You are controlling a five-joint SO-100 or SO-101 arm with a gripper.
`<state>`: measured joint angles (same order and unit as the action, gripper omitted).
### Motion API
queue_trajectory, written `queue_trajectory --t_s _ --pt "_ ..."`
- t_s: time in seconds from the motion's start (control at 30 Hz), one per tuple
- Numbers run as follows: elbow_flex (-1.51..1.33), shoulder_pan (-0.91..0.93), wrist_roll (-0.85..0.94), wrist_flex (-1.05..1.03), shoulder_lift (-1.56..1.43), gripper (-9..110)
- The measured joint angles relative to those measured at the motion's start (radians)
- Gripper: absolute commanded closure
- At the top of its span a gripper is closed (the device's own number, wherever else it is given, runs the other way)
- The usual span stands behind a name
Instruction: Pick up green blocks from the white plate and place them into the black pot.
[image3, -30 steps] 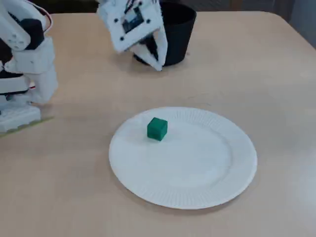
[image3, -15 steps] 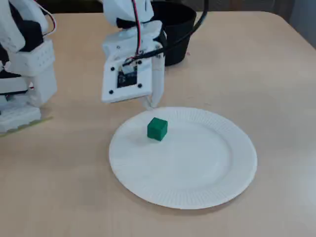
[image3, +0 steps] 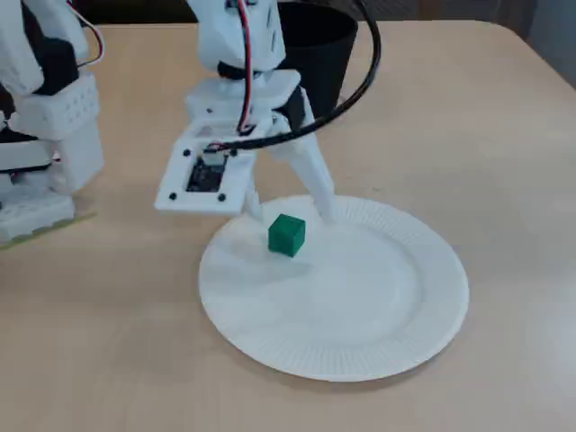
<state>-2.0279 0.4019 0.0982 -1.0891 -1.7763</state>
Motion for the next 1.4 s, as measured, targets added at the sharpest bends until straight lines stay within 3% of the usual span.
queue_trajectory --t_s 0.47,0.6,0.73,1.0,1.2,1.4 --pt "0.149 -0.006 -0.005 -0.015 0.241 71" --pt "0.184 -0.006 -0.017 -0.014 0.291 78" --pt "0.252 -0.006 -0.023 -0.015 0.353 104" --pt "0.347 -0.003 -0.008 0.0 0.411 104" --pt "0.347 -0.008 0.066 0.183 0.235 104" --pt "0.347 -0.155 0.083 0.465 -0.017 104"
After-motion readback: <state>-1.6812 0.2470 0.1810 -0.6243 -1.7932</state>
